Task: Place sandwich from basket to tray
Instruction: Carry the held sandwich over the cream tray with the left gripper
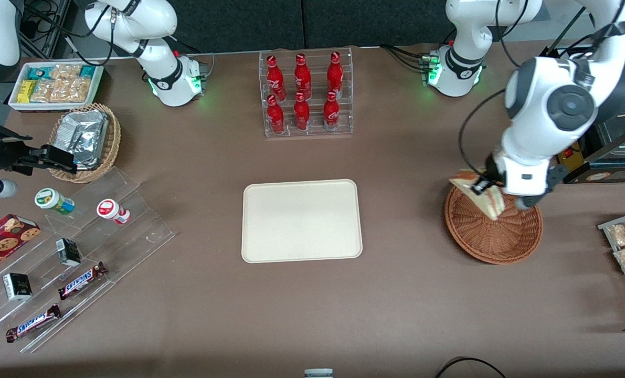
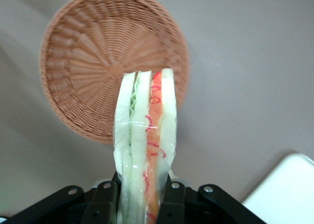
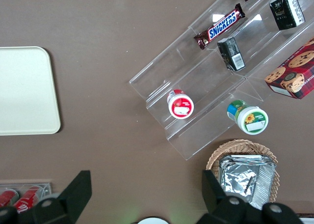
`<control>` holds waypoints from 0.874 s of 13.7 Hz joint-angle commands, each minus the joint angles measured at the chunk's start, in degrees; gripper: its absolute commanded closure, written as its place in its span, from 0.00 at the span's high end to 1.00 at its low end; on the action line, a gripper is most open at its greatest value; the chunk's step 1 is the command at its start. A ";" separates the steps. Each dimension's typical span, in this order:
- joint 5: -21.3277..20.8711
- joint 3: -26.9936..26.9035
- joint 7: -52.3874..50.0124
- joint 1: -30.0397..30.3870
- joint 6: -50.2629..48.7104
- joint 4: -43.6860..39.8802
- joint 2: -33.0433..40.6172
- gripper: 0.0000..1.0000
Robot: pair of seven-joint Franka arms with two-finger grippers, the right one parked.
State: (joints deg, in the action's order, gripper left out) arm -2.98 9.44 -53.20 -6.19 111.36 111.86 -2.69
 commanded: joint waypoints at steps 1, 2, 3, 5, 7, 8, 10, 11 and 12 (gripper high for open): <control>-1.15 0.32 -0.93 -5.30 -1.85 -7.77 -7.04 0.06; -1.15 0.32 -1.02 -7.32 -1.85 -9.71 -8.89 0.06; -1.32 0.32 -0.94 -9.95 -1.85 -11.99 -11.00 0.06; -1.33 0.32 -0.85 -13.83 -1.67 -16.30 -15.30 0.06; -1.41 0.23 -0.67 -17.87 -1.24 -21.39 -20.74 0.06; -2.20 0.23 -0.93 -19.46 -1.15 -23.94 -23.47 0.06; -5.18 0.23 -1.20 -22.97 -1.06 -28.52 -29.10 0.06; -5.28 0.23 -1.20 -24.38 -0.97 -30.28 -31.21 0.06; -5.19 0.23 -1.20 -24.65 -0.88 -31.51 -32.54 0.06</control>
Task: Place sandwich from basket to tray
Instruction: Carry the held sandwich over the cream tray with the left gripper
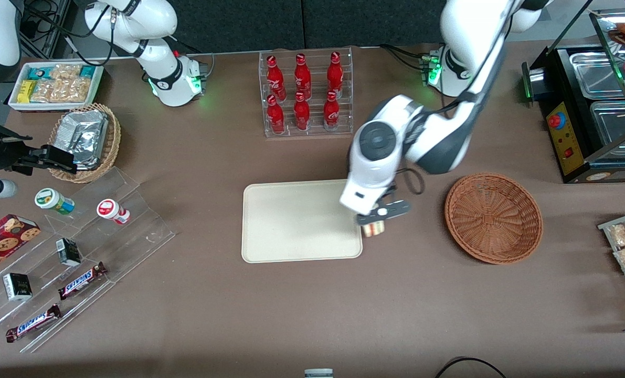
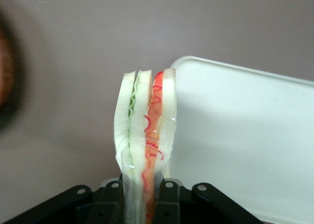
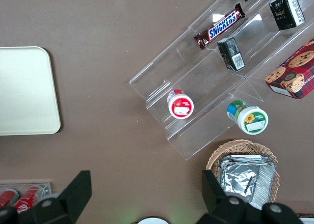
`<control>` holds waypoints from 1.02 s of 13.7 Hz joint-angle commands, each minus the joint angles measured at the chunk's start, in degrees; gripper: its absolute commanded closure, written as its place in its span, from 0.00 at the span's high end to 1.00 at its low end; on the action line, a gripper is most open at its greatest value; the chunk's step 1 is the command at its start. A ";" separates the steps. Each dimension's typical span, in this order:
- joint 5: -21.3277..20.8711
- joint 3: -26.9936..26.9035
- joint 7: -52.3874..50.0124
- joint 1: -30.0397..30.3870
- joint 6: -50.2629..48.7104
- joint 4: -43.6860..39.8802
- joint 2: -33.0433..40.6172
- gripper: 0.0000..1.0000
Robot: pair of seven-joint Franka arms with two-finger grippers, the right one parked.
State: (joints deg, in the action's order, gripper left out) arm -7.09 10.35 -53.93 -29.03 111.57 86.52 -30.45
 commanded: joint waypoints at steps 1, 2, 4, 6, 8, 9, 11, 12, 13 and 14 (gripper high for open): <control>-0.73 -0.69 -0.48 -1.91 -1.00 -7.40 -6.28 0.06; -0.82 -0.60 -0.48 -2.43 -0.39 -8.37 -7.60 0.06; -1.08 -0.77 -0.21 -4.02 2.76 -8.65 -9.19 0.06; -1.17 -0.77 0.14 -4.11 6.54 -8.73 -10.77 0.07; -1.26 -0.86 0.49 -5.59 8.04 -8.73 -11.56 0.07; -1.87 -0.95 0.66 -5.78 8.31 -8.82 -11.91 0.07; -4.50 -0.60 2.50 -5.78 8.40 -8.73 -12.70 0.07; -4.68 -0.60 2.77 -5.87 8.40 -8.73 -13.23 0.07; -4.68 -0.51 3.04 -5.95 8.49 -8.65 -13.93 0.06; -4.77 0.01 3.73 -5.96 8.58 -8.73 -14.37 0.06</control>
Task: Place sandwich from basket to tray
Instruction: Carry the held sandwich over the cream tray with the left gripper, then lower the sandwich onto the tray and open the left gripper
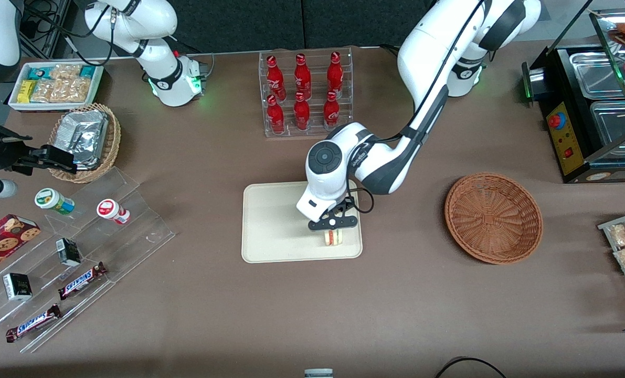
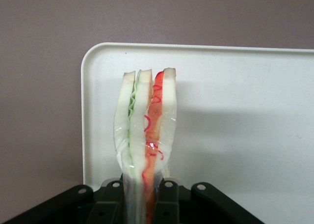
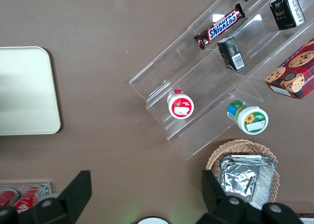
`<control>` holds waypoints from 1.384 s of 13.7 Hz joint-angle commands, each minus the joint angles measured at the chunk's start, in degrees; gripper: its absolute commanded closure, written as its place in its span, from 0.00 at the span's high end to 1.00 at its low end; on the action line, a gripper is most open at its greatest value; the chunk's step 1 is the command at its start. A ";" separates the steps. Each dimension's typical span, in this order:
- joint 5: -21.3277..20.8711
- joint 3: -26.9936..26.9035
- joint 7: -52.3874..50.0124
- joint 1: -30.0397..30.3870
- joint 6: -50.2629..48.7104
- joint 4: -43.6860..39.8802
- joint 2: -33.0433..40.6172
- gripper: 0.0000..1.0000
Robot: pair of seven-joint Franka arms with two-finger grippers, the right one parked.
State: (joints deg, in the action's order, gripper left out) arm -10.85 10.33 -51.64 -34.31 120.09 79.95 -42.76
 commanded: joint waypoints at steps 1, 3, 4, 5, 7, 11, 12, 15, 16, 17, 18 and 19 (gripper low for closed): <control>-1.02 0.56 1.63 -0.67 0.32 -2.17 -2.50 0.06; -1.02 0.56 1.54 -0.93 2.07 -2.17 -2.68 0.07; -1.10 0.39 1.54 -2.23 2.34 -2.43 -2.68 0.07; -1.10 0.21 1.46 -2.68 2.34 -2.96 -2.85 0.07; -1.10 0.21 1.28 -2.77 2.34 -3.14 -3.12 0.07; -1.98 0.21 0.84 -3.21 2.43 -2.96 -4.17 0.10; -2.07 0.13 0.84 -3.21 2.43 -2.96 -4.26 0.10; -2.16 0.12 0.75 -3.21 2.26 -2.61 -4.26 0.42; -2.16 0.12 0.75 -3.21 2.17 -2.61 -4.26 0.65; -2.25 0.12 0.84 -3.21 1.82 -2.70 -4.00 0.89; -2.25 0.12 0.75 -3.13 1.73 -2.78 -3.82 0.99; -2.16 0.04 0.49 -3.13 1.64 -2.96 -3.47 0.99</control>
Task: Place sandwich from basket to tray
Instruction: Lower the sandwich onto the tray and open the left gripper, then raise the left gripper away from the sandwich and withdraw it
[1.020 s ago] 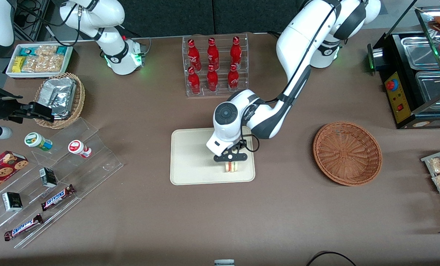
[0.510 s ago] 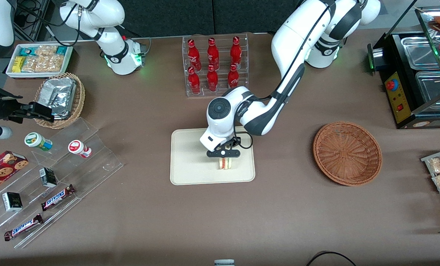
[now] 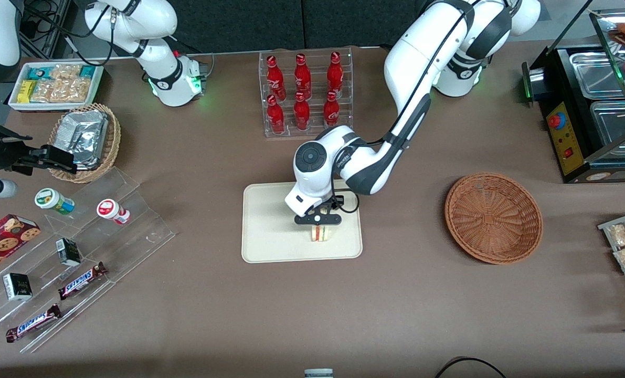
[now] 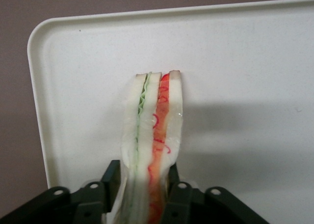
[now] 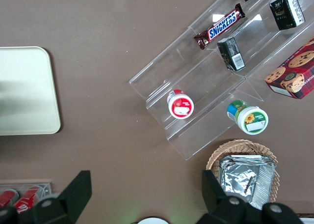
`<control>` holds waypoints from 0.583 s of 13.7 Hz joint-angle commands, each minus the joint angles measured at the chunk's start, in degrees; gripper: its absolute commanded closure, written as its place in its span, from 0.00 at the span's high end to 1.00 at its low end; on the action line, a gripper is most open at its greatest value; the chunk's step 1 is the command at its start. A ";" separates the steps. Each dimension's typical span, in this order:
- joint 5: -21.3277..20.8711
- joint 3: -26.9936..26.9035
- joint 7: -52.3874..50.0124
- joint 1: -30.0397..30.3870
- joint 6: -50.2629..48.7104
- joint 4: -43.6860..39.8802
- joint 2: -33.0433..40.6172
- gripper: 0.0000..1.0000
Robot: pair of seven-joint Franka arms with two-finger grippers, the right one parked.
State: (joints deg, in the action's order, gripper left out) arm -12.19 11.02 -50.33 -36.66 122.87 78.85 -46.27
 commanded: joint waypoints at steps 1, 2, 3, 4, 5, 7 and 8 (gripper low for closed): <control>-0.82 -0.65 -1.43 -0.79 -1.75 -1.95 0.30 0.99; -0.73 -0.65 -2.48 -0.70 -3.14 -1.95 1.08 0.99; -0.73 -0.65 -2.93 -0.52 -4.73 -1.95 2.05 0.99; -0.47 -0.65 -2.93 -0.35 -6.48 -1.95 3.28 0.99; -0.29 -0.65 -3.11 -0.17 -8.24 -2.03 4.86 0.99; -0.20 -0.73 -3.81 0.70 -10.79 -1.95 8.19 0.99; 0.15 -0.65 -3.90 2.28 -12.11 -1.95 10.21 0.99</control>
State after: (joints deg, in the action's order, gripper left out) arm -12.17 10.42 -53.17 -36.18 113.72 75.87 -40.62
